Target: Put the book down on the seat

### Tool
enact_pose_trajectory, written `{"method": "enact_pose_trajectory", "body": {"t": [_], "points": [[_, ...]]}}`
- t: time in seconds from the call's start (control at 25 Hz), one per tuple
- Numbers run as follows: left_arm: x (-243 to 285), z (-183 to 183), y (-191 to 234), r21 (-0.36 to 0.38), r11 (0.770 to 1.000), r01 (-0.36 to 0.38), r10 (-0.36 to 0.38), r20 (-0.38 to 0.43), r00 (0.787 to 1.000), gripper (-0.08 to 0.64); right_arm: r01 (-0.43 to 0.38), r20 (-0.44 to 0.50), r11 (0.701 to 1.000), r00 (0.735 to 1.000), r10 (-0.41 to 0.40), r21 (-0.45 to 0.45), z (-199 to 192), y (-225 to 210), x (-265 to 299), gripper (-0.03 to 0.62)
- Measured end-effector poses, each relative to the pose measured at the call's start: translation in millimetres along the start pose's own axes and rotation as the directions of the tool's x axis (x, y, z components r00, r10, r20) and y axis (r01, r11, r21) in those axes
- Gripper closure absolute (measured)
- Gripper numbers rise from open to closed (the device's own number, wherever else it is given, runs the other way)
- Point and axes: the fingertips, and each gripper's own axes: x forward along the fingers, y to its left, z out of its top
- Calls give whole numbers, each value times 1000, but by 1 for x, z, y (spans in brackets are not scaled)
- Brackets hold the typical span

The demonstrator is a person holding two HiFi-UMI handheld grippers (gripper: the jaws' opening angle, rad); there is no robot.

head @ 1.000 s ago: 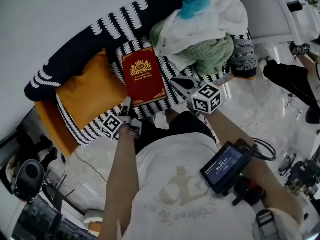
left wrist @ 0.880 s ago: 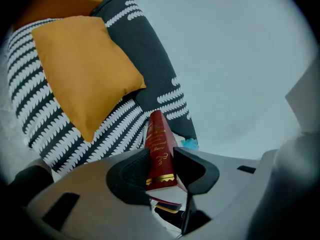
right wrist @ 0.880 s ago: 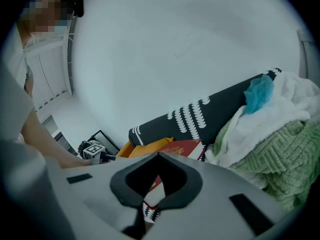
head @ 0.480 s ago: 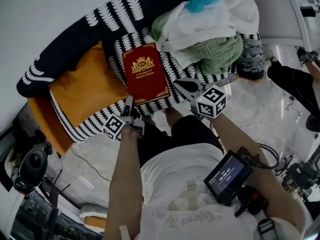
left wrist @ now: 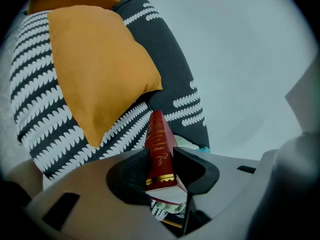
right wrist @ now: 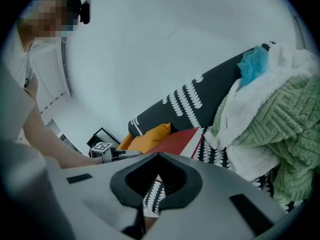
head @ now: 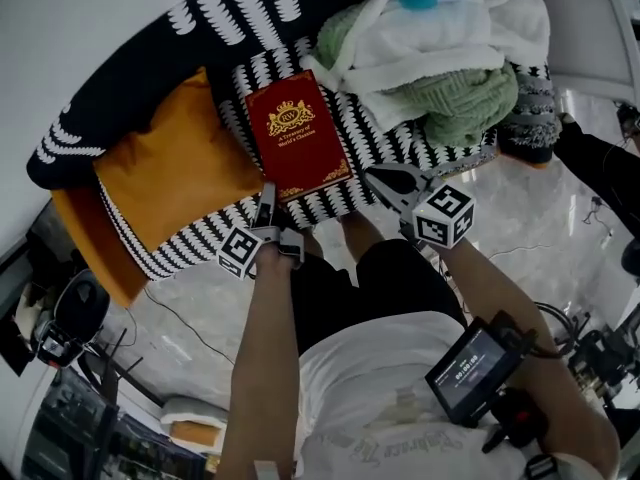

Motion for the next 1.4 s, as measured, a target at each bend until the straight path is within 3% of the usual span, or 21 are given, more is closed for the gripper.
{"method": "enact_pose_trajectory", "body": {"t": [0.24,0.52,0.76,1.24,1.4], "points": [[9,4,23,-60,998,-16,20,71,997,407,-5,-29,1000,1000,5,28,-23,2,3,578],[24,12,30,-71,997,35,-26,125,992,407,-24,-49,999,998,26,27,-35,-5,17,578],[45,10,41,-81,996,36,-24,139,990,407,-33,-53,999,998,34,36,-37,-13,24,578],[69,-17,78,-17,1000,26,-25,39,999,410,21,-87,996,996,-13,88,-76,-33,10,578],[74,-25,97,31,999,-16,17,-12,1000,420,34,-91,995,996,-25,97,-83,-40,7,578]]}}
